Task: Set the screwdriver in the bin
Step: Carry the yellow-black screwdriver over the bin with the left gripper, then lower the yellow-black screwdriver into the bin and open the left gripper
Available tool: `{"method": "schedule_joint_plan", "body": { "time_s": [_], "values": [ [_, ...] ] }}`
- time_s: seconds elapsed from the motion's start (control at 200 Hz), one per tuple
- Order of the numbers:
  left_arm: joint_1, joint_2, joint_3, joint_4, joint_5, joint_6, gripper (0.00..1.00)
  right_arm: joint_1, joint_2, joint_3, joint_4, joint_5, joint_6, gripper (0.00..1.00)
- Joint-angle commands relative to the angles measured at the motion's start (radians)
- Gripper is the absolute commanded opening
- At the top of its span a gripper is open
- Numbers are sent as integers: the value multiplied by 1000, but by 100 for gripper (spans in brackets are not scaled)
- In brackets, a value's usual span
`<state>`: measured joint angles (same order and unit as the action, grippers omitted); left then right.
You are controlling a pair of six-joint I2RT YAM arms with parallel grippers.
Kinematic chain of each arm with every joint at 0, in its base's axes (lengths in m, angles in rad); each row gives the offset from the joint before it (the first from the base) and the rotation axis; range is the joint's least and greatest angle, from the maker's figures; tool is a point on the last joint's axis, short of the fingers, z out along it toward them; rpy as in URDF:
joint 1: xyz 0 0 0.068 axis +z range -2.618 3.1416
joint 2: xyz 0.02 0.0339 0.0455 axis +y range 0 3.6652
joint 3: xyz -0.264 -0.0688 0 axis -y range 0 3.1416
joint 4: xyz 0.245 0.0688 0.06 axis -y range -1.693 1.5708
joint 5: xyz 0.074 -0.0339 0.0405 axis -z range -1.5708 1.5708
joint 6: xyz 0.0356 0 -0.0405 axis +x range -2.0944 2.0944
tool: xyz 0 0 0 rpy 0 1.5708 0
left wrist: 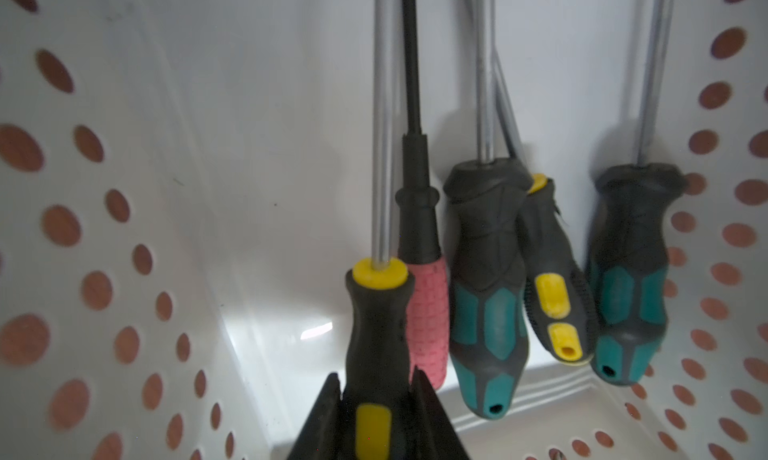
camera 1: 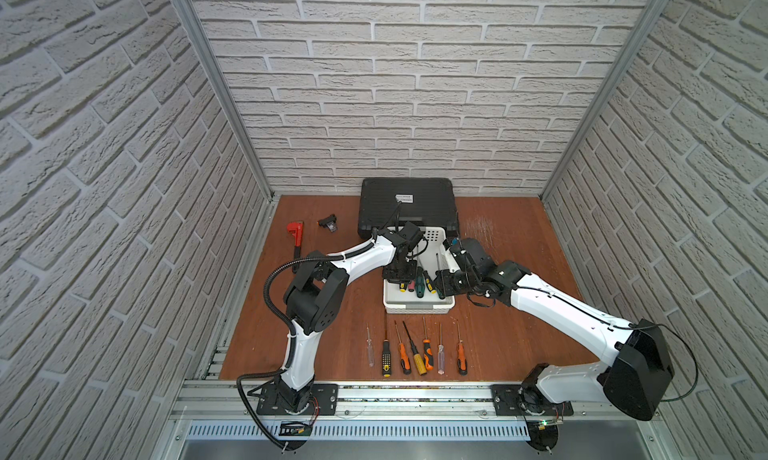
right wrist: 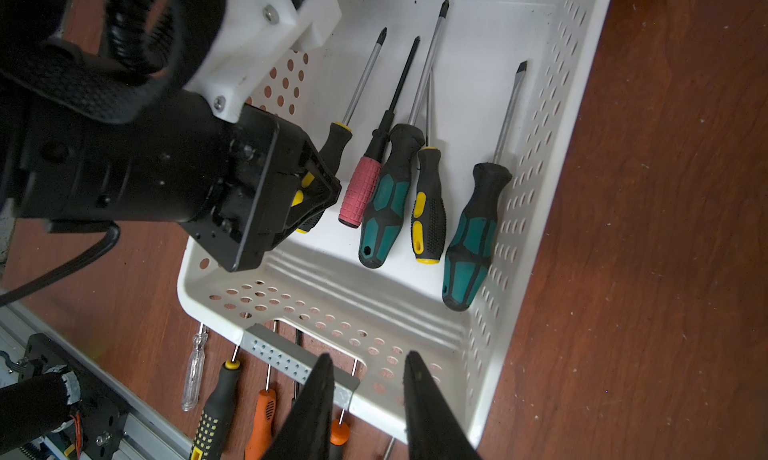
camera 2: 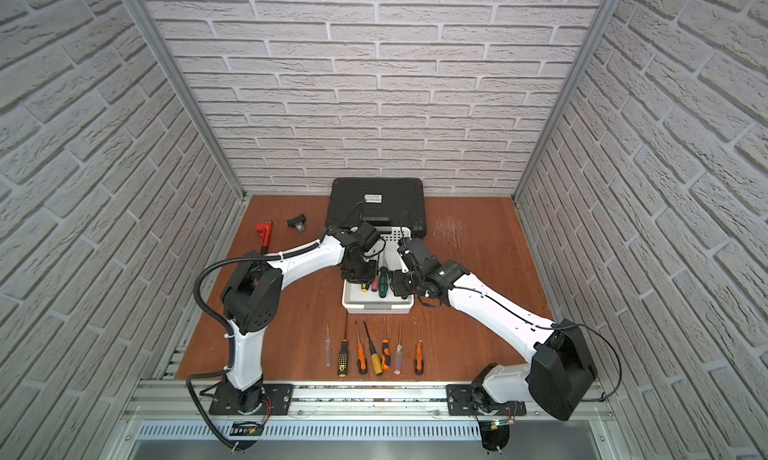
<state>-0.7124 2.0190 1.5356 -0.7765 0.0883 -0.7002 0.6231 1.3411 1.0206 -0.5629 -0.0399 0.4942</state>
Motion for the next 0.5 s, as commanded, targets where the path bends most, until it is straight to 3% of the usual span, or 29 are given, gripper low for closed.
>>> {"method": "schedule_joint_plan", "body": {
  "time_s": [0.0, 0.145, 0.35, 0.495],
  "values": [
    [8, 19, -24, 35, -18, -14, 4, 11, 1, -8, 26, -6, 13, 31],
    [10, 33, -31, 51, -7, -22, 5, 13, 2, -10, 25, -5, 13, 31],
    [10, 31, -46, 76, -5, -32, 23, 14, 2, -13, 27, -2, 15, 31],
    [9, 6, -52, 92, -5, -38, 30, 15, 1, -13, 28, -2, 20, 31]
  ]
}}
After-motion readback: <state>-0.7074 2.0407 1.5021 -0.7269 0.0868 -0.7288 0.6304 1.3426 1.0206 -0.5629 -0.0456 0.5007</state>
